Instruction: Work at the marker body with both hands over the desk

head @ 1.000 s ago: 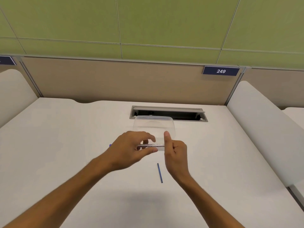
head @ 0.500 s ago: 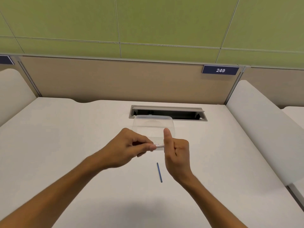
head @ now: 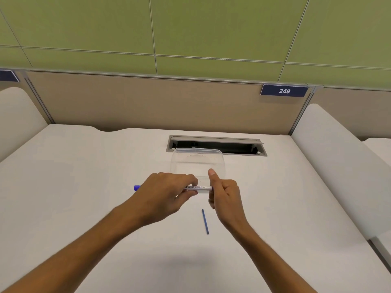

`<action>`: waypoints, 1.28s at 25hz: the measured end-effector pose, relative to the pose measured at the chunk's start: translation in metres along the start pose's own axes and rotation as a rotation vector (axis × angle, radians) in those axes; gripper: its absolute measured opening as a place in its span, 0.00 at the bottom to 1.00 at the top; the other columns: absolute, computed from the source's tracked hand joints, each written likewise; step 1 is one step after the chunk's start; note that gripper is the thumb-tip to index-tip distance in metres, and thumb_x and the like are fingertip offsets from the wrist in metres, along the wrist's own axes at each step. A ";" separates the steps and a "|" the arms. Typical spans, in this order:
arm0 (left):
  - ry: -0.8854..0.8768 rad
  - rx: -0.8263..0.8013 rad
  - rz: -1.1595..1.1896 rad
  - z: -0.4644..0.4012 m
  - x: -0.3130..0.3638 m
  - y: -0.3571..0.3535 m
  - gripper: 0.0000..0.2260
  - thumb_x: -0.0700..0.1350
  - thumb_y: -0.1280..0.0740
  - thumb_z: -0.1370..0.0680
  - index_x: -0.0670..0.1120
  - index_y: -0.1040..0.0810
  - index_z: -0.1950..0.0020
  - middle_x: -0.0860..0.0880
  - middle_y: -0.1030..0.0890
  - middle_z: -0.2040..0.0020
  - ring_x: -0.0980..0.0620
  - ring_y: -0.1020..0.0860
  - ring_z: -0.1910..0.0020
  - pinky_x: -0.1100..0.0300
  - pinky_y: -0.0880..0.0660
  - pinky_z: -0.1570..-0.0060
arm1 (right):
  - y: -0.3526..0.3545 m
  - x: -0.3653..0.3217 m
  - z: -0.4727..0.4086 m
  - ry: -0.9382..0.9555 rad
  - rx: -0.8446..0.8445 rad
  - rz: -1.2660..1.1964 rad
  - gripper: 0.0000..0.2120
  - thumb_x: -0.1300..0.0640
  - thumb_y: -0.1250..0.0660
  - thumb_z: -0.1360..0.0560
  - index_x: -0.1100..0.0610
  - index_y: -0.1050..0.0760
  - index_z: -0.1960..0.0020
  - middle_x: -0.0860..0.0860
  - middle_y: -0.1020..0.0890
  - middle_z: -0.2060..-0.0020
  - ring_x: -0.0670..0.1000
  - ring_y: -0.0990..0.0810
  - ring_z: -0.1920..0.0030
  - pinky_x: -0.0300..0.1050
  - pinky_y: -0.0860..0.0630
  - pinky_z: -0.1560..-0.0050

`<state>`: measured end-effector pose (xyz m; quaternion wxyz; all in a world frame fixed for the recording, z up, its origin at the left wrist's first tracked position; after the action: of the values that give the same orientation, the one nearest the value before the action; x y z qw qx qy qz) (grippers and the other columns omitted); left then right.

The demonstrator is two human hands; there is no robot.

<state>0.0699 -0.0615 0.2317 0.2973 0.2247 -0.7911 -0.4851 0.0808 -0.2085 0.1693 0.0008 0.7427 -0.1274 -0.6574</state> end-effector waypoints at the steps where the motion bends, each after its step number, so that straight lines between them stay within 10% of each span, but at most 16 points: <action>1: -0.031 0.017 -0.078 0.001 0.003 0.000 0.06 0.48 0.33 0.22 0.47 0.23 0.48 0.51 0.18 0.63 0.50 0.28 0.72 0.54 0.26 0.72 | -0.002 0.004 0.001 -0.057 -0.014 -0.013 0.31 0.46 0.40 0.18 0.52 0.40 0.79 0.46 0.37 0.82 0.47 0.39 0.78 0.45 0.38 0.71; 8: -0.086 0.170 -0.111 0.003 0.010 0.009 0.08 0.49 0.31 0.24 0.45 0.22 0.58 0.50 0.21 0.68 0.49 0.29 0.74 0.55 0.29 0.78 | -0.001 -0.002 0.003 0.001 0.100 -0.021 0.32 0.45 0.42 0.18 0.64 0.39 0.74 0.51 0.36 0.80 0.48 0.38 0.77 0.45 0.39 0.73; 16: 0.248 -0.210 0.865 -0.002 -0.016 -0.002 0.08 0.50 0.29 0.25 0.46 0.18 0.60 0.49 0.23 0.73 0.54 0.33 0.77 0.65 0.35 0.75 | 0.011 -0.056 0.016 0.849 0.096 0.334 0.28 0.51 0.49 0.15 0.59 0.36 0.72 0.50 0.36 0.78 0.44 0.44 0.71 0.36 0.46 0.69; 24: -0.105 0.148 -0.125 0.001 0.004 0.011 0.06 0.48 0.30 0.26 0.45 0.19 0.56 0.51 0.19 0.66 0.53 0.29 0.74 0.60 0.29 0.77 | -0.005 0.004 0.002 -0.050 -0.040 -0.050 0.31 0.46 0.40 0.18 0.54 0.39 0.78 0.46 0.37 0.81 0.47 0.39 0.77 0.46 0.39 0.71; 32: 0.002 0.192 -0.006 0.003 0.000 0.013 0.10 0.52 0.32 0.24 0.47 0.18 0.58 0.53 0.22 0.69 0.54 0.31 0.73 0.58 0.32 0.76 | -0.002 -0.010 0.004 0.064 0.026 -0.023 0.31 0.45 0.43 0.18 0.60 0.39 0.75 0.47 0.37 0.80 0.47 0.39 0.76 0.45 0.40 0.71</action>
<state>0.0672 -0.0535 0.2423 0.2737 0.2550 -0.8329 -0.4079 0.0759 -0.2040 0.1779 -0.0123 0.7647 -0.1276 -0.6315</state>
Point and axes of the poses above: each hand's wrist, its own z-axis away from the middle knuckle, its own y-axis out of the back of the hand, x = y × z, the point moved 6 cm from there along -z, towards the middle knuckle
